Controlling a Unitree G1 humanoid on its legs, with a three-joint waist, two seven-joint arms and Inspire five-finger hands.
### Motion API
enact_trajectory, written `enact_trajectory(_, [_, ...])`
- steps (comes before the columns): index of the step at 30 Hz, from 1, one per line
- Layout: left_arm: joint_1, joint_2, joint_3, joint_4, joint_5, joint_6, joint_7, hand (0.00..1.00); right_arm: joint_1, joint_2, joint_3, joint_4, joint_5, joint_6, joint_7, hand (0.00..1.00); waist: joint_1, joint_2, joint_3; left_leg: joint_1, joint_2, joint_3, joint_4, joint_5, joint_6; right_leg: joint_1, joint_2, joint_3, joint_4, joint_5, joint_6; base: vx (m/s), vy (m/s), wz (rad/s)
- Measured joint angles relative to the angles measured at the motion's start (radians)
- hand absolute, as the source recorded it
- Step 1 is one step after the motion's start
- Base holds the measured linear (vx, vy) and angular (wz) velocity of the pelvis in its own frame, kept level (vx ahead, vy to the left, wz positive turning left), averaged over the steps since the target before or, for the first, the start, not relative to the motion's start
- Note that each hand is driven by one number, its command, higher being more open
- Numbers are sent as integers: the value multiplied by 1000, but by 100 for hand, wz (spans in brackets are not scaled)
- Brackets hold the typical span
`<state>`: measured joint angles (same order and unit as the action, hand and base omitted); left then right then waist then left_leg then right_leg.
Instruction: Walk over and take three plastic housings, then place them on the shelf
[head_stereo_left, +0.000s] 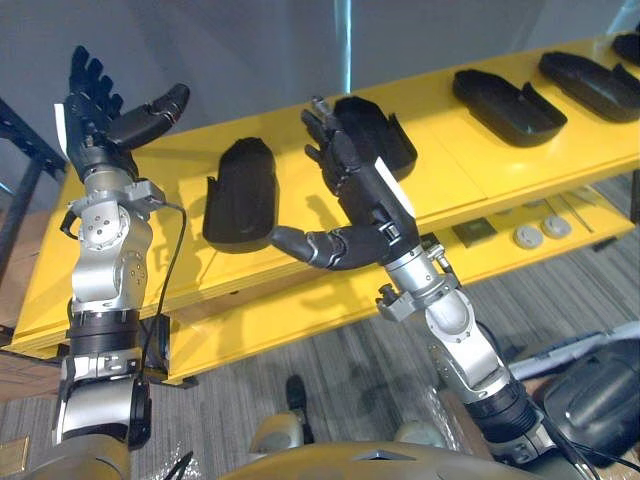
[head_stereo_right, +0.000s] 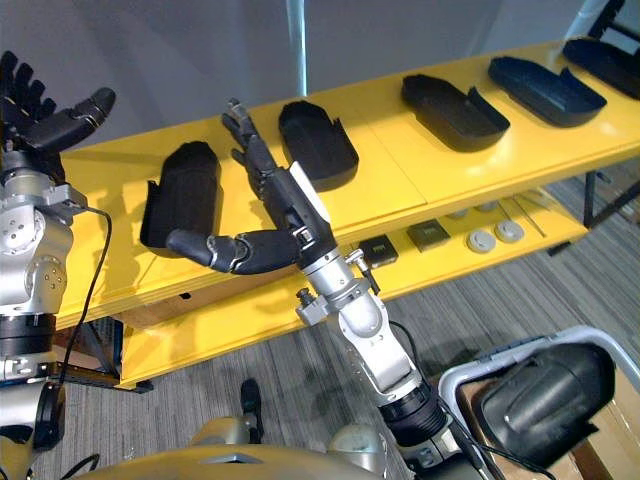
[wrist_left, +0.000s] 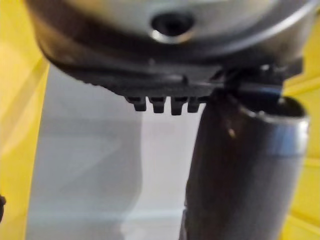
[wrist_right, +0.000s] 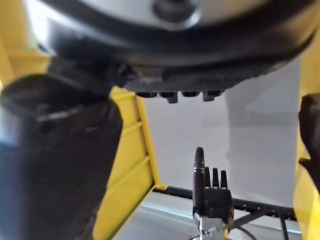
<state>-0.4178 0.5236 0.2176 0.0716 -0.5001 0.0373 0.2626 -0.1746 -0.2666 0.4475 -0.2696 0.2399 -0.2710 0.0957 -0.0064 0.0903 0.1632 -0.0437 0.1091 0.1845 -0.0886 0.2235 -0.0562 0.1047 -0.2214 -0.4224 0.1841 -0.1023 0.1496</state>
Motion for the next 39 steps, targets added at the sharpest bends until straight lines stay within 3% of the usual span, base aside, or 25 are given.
enact_trajectory(5, [160, -20, 65, -176, 0, -3, -34, 100, 1, 6, 50, 57, -42, 22, 13, 100, 28, 3, -19, -1, -5, -19, 0, -8, -8, 27, 7, -25, -35, 8, 2, 10, -17, 13])
enact_trajectory(8, [320, -107, 106, -300, 4, -28, -48, 100, 6, 5, 102, 88, -144, 40, 15, 100, 44, 3, -33, -5, -11, -43, 0, -9, -8, 53, 13, -52, -66, 15, 7, 16, -26, 22])
enact_trajectory(13, [605, -288, 113, -393, 43, -54, -83, 100, 13, 5, 147, 140, -336, 47, 11, 100, 98, -5, -67, -19, -20, -78, 0, -9, -10, 72, 19, -92, -85, 17, 8, 19, -38, 20])
enact_trajectory(18, [771, -395, 96, -394, 43, -57, -103, 100, 10, 5, 143, 212, -588, 93, -143, 100, 141, -15, -76, -41, -26, -106, 0, -7, -6, 87, 31, -139, -117, 13, 1, -30, -17, 33])
enact_trajectory(22, [882, -454, 5, -433, 26, -59, -156, 100, -1, 38, 86, 355, -707, 135, -327, 100, 168, -21, -78, -56, -29, -110, 0, 5, -1, 88, 31, -161, -116, 13, 2, -21, -3, 14])
enact_trajectory(30, [938, -475, -76, -458, -23, -114, -220, 100, -37, 47, 5, 393, -787, 179, -570, 100, 166, -21, -78, -67, -25, -125, 0, 10, -4, 87, 40, -177, -115, 13, 1, -17, -16, 5])
enact_trajectory(36, [937, -475, -122, -458, -43, -132, -222, 100, -86, 66, -37, 513, -786, 245, -624, 100, 170, -25, -64, -70, -27, -133, 0, 12, -5, 89, 40, -181, -113, 12, 1, -7, -5, 2])
enact_trajectory(39, [937, -475, -131, -458, -44, -141, -222, 100, -105, 65, -43, 547, -787, 244, -620, 100, 169, -25, -45, -73, -26, -135, 0, 12, -6, 89, 41, -182, -110, 11, 0, -7, -3, 1])
